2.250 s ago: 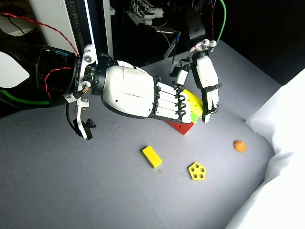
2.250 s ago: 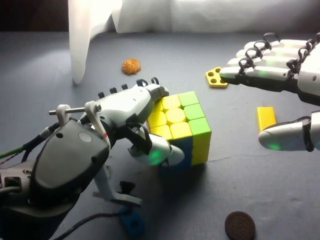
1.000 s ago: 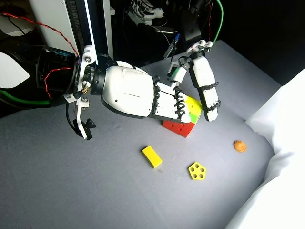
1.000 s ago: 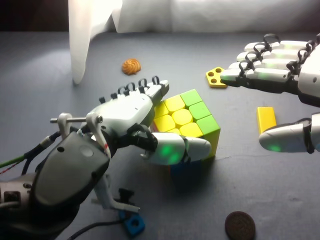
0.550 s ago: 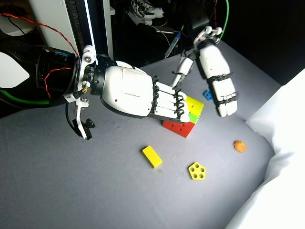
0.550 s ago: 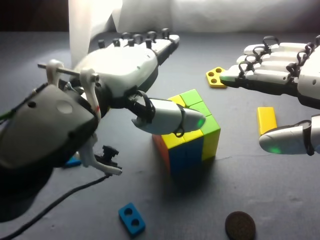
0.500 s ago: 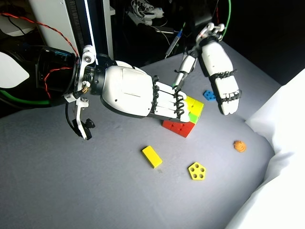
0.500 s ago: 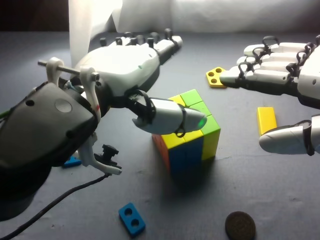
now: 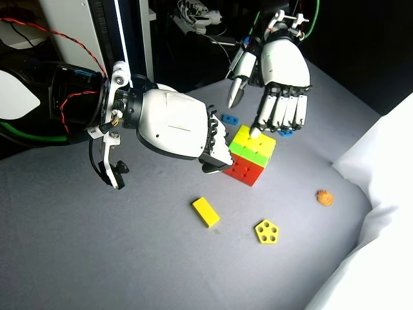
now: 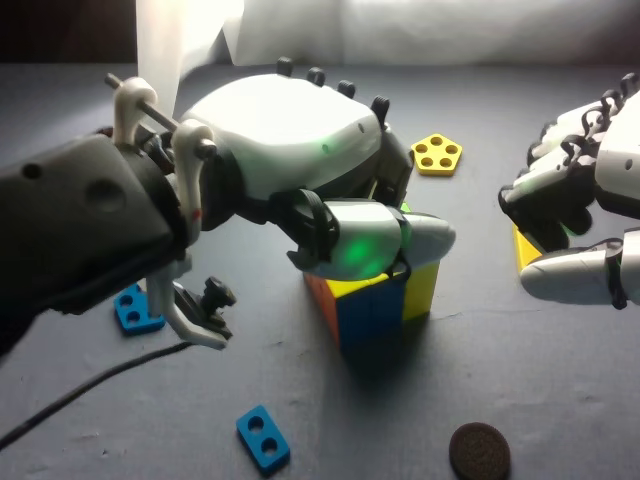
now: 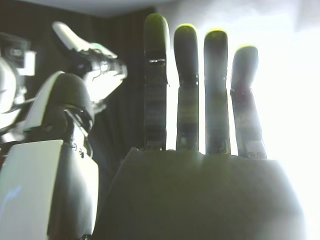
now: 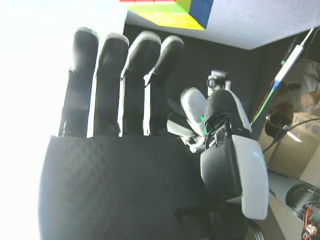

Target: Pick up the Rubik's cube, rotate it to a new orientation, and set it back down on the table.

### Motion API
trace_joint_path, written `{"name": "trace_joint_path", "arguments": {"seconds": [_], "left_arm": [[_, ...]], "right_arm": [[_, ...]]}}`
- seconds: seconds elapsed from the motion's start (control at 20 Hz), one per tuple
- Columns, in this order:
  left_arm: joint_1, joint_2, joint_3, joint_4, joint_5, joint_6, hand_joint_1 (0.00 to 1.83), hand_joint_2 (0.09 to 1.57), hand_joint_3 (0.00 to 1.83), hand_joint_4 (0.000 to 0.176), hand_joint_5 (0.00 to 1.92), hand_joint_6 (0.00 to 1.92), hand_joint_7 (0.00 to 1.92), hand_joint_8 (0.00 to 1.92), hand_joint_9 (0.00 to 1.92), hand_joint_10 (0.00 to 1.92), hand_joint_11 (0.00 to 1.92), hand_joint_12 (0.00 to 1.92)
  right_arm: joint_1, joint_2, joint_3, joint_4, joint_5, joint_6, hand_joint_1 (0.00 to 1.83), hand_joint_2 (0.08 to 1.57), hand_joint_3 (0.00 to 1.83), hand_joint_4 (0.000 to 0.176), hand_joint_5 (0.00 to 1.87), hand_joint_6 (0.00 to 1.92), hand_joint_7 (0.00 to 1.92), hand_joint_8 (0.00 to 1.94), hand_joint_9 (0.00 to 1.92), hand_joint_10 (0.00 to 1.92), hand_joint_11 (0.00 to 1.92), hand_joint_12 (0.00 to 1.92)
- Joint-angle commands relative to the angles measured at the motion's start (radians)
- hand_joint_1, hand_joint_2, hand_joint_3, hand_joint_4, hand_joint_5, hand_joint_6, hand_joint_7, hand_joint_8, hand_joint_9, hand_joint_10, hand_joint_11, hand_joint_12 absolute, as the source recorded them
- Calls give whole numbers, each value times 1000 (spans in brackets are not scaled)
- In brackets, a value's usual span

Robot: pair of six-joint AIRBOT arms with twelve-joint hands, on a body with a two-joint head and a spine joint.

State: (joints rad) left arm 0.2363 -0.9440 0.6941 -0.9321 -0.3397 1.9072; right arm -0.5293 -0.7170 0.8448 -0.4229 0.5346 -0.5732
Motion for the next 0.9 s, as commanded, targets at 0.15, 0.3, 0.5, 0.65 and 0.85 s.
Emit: {"name": "trace_joint_path", "arguments": {"seconds": [0.15, 0.3, 0.5, 0.65, 0.85], "left_arm": [[-48, 32, -12, 78, 20, -3, 189, 1331, 1, 0, 674, 1530, 826, 1692, 742, 1866, 555, 1921], [-53, 32, -19, 91, 34, -3, 214, 1332, 0, 0, 690, 1488, 864, 1635, 776, 1821, 564, 1921], [-68, 32, -21, 103, 51, -3, 237, 1337, 1, 0, 648, 1619, 838, 1753, 769, 1916, 595, 1921], [-81, 33, -21, 103, 51, -3, 224, 1335, 0, 0, 640, 1667, 833, 1827, 795, 1921, 626, 1921], [-99, 39, -21, 103, 48, 0, 219, 1337, 1, 0, 656, 1622, 841, 1815, 809, 1921, 648, 1921]], "right_arm": [[5, 3, -4, 25, 109, 4, 24, 1310, 6, 0, 669, 1574, 881, 1731, 729, 1921, 575, 1921], [5, 3, -4, 25, 109, 4, 25, 1330, 10, 0, 668, 1589, 885, 1725, 728, 1921, 565, 1921], [5, 2, -4, 24, 109, 4, 32, 1348, 8, 0, 703, 1625, 923, 1769, 802, 1921, 629, 1921], [5, 2, -4, 24, 109, 4, 44, 1348, 3, 0, 695, 1666, 899, 1778, 770, 1921, 576, 1921], [5, 2, -5, 24, 110, 4, 50, 1350, 0, 0, 688, 1618, 887, 1755, 786, 1921, 621, 1921]]}}
